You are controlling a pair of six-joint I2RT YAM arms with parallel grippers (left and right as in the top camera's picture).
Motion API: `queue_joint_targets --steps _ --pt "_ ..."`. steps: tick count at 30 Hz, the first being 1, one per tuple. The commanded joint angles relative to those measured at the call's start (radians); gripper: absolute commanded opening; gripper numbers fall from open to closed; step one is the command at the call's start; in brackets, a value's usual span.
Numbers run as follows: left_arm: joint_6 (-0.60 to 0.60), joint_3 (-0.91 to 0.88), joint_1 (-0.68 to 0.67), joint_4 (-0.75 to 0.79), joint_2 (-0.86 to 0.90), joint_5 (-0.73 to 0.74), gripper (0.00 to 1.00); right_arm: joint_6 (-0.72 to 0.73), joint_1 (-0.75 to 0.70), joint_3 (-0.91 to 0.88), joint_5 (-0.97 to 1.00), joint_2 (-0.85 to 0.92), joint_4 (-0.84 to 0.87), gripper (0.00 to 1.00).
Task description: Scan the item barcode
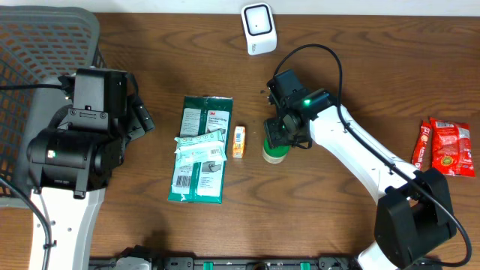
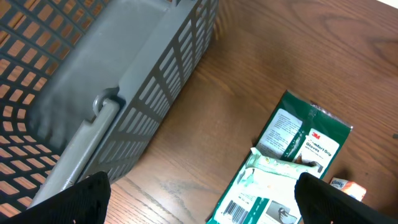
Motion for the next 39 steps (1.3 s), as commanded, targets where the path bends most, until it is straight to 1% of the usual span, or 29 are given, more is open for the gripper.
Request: queue_joint_targets --steps 1,2,3,5,9,13,16,21,26,29,32,36,39 --pt "-0.002 0.006 0.005 -0.004 -0.002 -0.018 0.95 -0.075 -0.002 -0.001 0.005 -0.014 -0.009 0.59" --pt "-0.002 0.006 0.005 -0.004 -0.002 -0.018 0.95 -0.082 -0.002 -0.001 0.005 -0.014 -0.013 0.62" --pt "-0.002 0.006 0.005 -0.004 -0.002 -0.018 0.95 -0.084 -0.002 -0.001 0.005 -0.014 -0.013 0.71" --pt "-0.002 0.006 0.005 -0.004 -0.002 -0.018 0.95 -0.106 -0.002 0.000 0.005 -0.014 -0.003 0.77" --pt "-0.002 0.006 0.005 -0.004 -0.002 -0.018 0.95 -0.154 -0.003 0.034 0.004 -0.018 -0.008 0.85" --pt "-0.002 0.006 0.005 -0.004 -0.002 -0.018 0.95 -0.199 -0.003 0.091 0.003 -0.029 -0.029 0.88" --pt "-0.002 0.006 0.005 -0.004 -0.002 -0.018 0.95 -0.250 -0.002 0.125 0.000 -0.034 -0.066 0.97" --pt "-0.002 0.006 0.005 -0.004 -0.002 -0.018 0.95 -0.246 -0.001 0.120 -0.008 -0.025 -0.134 0.99" --pt "-0.002 0.006 0.005 -0.004 -0.002 -0.018 0.95 -0.266 0.021 0.073 -0.007 -0.014 -0.122 0.99" --pt "-0.002 0.006 0.005 -0.004 -0.002 -0.018 0.95 -0.271 0.044 0.035 -0.006 -0.014 -0.084 0.96" --pt "-0.002 0.006 0.005 -0.004 -0.002 -0.018 0.95 -0.322 0.066 -0.003 0.007 -0.014 -0.027 0.94" --pt "-0.002 0.006 0.005 -0.004 -0.002 -0.018 0.95 -0.333 0.083 -0.043 0.085 -0.014 0.040 0.95" --pt "-0.002 0.006 0.005 -0.004 -0.002 -0.018 0.95 -0.355 0.083 -0.076 0.088 -0.014 0.095 0.95"
